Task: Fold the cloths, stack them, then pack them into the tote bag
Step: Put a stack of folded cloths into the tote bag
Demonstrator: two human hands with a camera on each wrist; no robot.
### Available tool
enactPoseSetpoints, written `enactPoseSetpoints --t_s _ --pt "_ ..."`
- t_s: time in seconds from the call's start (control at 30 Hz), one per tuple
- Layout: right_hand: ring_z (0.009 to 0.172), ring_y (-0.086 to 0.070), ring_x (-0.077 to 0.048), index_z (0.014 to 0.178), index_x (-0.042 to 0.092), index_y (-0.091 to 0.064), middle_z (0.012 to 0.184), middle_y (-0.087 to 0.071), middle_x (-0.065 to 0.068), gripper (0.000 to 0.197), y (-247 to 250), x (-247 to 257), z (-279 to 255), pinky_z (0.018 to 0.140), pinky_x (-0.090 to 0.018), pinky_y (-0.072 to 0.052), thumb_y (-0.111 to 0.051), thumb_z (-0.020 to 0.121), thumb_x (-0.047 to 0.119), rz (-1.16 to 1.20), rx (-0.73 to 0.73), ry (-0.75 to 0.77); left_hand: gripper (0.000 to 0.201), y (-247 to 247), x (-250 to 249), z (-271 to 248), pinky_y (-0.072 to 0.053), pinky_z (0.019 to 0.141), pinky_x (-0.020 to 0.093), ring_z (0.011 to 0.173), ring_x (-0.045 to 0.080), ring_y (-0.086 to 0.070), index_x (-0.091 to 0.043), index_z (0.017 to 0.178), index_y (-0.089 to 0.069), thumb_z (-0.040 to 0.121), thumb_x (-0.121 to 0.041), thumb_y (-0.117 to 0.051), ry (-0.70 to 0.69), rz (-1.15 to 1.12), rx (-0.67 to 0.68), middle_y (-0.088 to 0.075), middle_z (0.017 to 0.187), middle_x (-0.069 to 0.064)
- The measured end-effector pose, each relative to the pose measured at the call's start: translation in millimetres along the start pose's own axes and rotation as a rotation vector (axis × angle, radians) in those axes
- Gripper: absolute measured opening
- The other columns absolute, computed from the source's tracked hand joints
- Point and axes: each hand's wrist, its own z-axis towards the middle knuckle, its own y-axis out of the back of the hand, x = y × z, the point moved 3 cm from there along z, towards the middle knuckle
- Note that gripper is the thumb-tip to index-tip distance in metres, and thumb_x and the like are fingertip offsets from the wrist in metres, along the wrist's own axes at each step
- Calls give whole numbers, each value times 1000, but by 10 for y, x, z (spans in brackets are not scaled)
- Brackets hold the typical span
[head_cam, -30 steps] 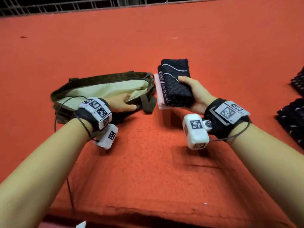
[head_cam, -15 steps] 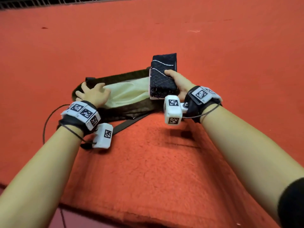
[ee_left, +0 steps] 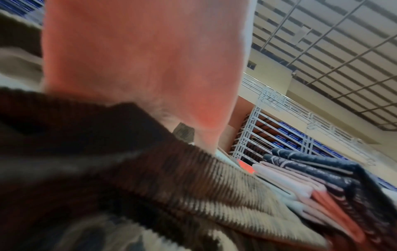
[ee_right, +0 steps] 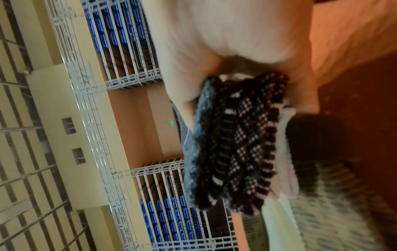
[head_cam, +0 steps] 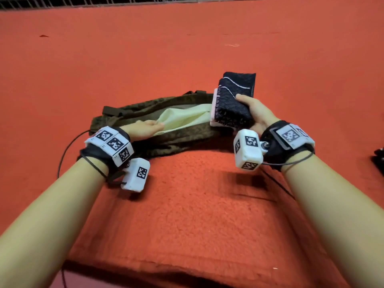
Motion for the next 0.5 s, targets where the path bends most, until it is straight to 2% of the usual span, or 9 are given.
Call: enactPoseSetpoints --t_s 0.07,0.17,0.23,0.3,0.37,0.4,0.47,0.5 --pt "79 -70 -34 122 4 -50 95 -70 -20 34 157 81 -167 56 -49 -56 -44 97 25 -4 -49 36 58 -131 -243 -51 -20 113 30 137 21 -32 -18 145 -34 98 -50 -29 -64 -33 57 -34 150 4" --pt "66 -70 -33 117 4 -50 82 -71 -19 29 401 189 -440 49 -45 -55 -44 97 23 -42 -115 72 56 -321 -630 -179 -26 103 22 134 18 -36 -11 146 -32 100 -44 -29 -136 -61 122 -34 149 2" --pt "52 -68 -26 105 5 -50 64 -70 -14 21 583 252 -603 39 -35 -52 -43 98 23 -99 -187 78 56 -436 -866 -233 -24 106 23 136 17 -32 -13 146 -29 100 -44 -28 -184 -53 160 -31 150 1" --pt "46 -66 -22 100 7 -50 56 -68 -10 18 764 304 -731 36 -30 -49 -43 97 24 -130 -245 88 60 -544 -1045 -268 -20 113 27 137 17 -31 -15 147 -29 98 -50 -30 -226 -21 200 -31 151 -1" --pt "49 -66 -19 101 10 -53 59 -69 -6 18 914 341 -810 43 -27 -53 -48 95 26 -174 -298 98 65 -630 -1171 -276 -24 114 32 135 18 -36 -16 146 -30 94 -55 -37 -250 55 202 -35 149 1" --pt "53 -67 -18 102 11 -55 64 -70 -5 19 976 352 -837 50 -28 -55 -51 93 28 -199 -327 102 65 -653 -1222 -286 -28 111 33 132 21 -39 -15 145 -32 93 -53 -41 -258 122 163 -39 147 4" --pt "68 -67 -17 110 14 -58 83 -71 -3 28 1026 370 -894 68 -31 -57 -58 87 31 -261 -375 115 58 -629 -1301 -374 -36 102 30 125 25 -46 -14 140 -40 91 -45 -50 -310 229 -8 -47 139 10" --pt "72 -66 -17 113 15 -59 89 -70 -3 33 1030 381 -911 68 -31 -57 -61 84 32 -298 -401 129 51 -584 -1318 -438 -40 98 30 120 25 -50 -14 134 -46 90 -40 -53 -362 219 -109 -52 134 9"
